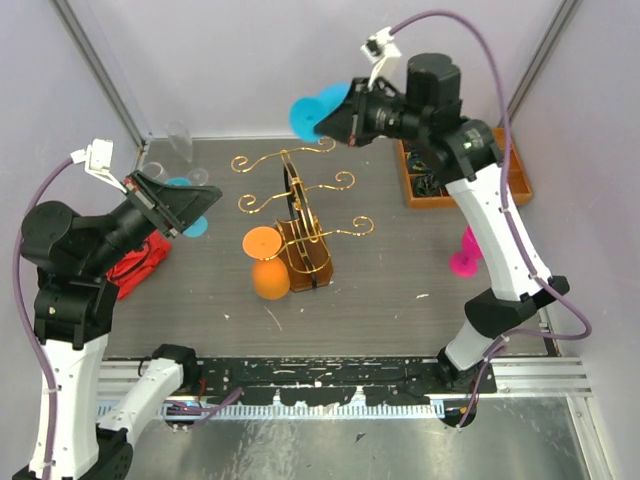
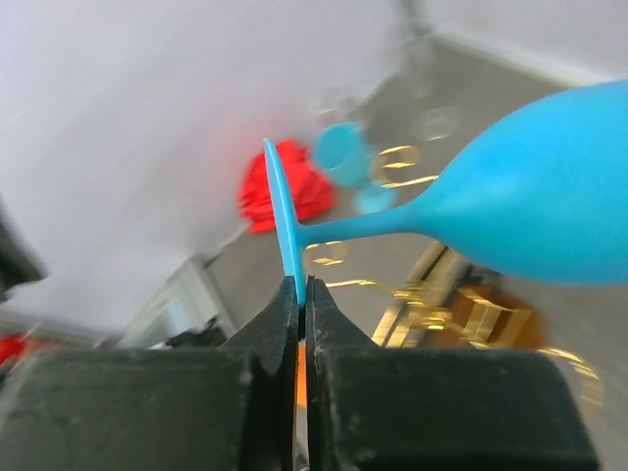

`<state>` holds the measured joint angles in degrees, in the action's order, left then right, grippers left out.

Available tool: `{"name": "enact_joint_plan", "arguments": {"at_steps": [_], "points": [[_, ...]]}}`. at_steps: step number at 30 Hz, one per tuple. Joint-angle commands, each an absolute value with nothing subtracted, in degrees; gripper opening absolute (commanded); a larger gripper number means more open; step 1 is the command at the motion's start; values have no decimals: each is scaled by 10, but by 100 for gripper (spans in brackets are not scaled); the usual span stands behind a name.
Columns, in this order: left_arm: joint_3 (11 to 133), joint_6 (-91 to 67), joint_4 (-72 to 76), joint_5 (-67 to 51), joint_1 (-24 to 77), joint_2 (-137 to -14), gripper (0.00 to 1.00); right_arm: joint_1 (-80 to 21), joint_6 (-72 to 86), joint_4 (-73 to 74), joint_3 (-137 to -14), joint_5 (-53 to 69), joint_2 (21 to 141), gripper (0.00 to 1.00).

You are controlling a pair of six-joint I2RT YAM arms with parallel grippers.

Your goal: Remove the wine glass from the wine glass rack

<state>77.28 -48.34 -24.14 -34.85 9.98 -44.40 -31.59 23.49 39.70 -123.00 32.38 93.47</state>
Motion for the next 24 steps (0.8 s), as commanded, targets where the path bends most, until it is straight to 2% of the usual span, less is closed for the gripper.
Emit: {"name": "enact_joint_plan", "arguments": {"at_steps": [1, 6, 9, 12, 17, 24], "points": [[786, -466, -260, -337, 102, -441, 30, -293, 100, 537, -1341, 105, 947, 1], [784, -461, -266, -336, 107, -445, 29, -257, 44, 568, -1282, -106, 951, 1], [790, -449, -279, -330, 111, -446, 30, -250, 7, 557, -1224, -285, 946, 0], [797, -436, -296, -319, 115, -444, 30, -240, -22, 527, -1159, -415, 938, 1], [788, -431, -298, -316, 118, -439, 31, -203, -14, 525, -1098, -476, 953, 1], [778, -429, -298, -316, 122, -433, 33, -201, 0, 528, -1031, -546, 1015, 1]]}}
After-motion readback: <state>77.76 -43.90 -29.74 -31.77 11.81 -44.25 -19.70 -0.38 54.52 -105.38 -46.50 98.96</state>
